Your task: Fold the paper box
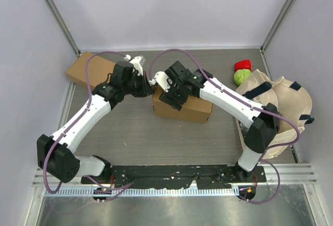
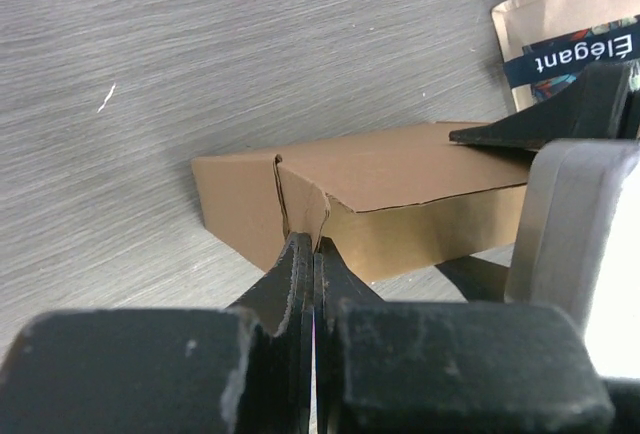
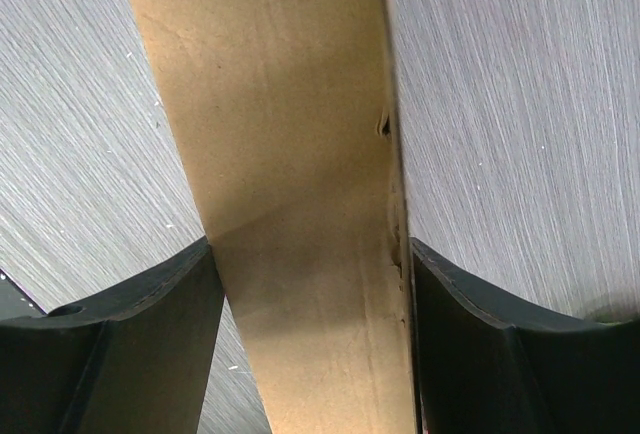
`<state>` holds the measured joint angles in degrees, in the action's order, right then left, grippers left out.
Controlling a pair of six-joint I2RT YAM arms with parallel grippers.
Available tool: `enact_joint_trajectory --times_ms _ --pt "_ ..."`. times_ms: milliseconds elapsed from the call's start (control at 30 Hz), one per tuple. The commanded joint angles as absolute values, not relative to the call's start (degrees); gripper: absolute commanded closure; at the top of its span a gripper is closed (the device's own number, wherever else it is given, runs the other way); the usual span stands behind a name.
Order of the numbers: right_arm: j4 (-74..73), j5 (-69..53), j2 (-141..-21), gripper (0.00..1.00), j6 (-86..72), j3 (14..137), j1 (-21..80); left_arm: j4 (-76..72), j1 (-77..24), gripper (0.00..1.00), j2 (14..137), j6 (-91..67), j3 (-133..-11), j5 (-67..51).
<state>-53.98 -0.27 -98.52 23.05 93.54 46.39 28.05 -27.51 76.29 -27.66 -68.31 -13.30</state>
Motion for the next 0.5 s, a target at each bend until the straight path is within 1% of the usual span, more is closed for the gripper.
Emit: enact_joint_trajectory --times_ms 0,33,100,233,333,400,467 --pt "-47.92 -6.59 -98.97 0.41 13.47 93.35 44.48 27.95 -28.65 1.0 75.23 -24.0 -64.43 -11.87" --pt "-47.47 -6.07 -98.79 0.35 12.32 93.08 43.78 27.69 -28.65 1.0 75.32 -23.82 -64.34 -12.04" --pt "-45.02 -5.62 -98.18 0.29 9.16 91.68 42.11 27.25 -28.65 1.0 75.76 -23.82 -63.99 -11.87" --pt "-42.72 -4.84 -94.32 0.21 -1.37 90.09 39.56 26.89 -28.56 1.0 76.55 -23.82 -64.25 -10.64" --pt "-41.05 -7.02 -87.64 0.15 -6.05 87.37 37.18 28.03 -28.57 1.0 77.43 -23.99 -65.21 -9.49" --pt "-42.61 -6.42 -83.33 0.13 -9.92 86.23 35.08 30.14 -28.65 1.0 78.48 -24.08 -66.97 -9.05" --pt "-44.99 -5.11 -79.65 0.12 -12.99 85.87 33.23 33.2 -28.57 1.0 80.06 -24.17 -68.89 -8.88"
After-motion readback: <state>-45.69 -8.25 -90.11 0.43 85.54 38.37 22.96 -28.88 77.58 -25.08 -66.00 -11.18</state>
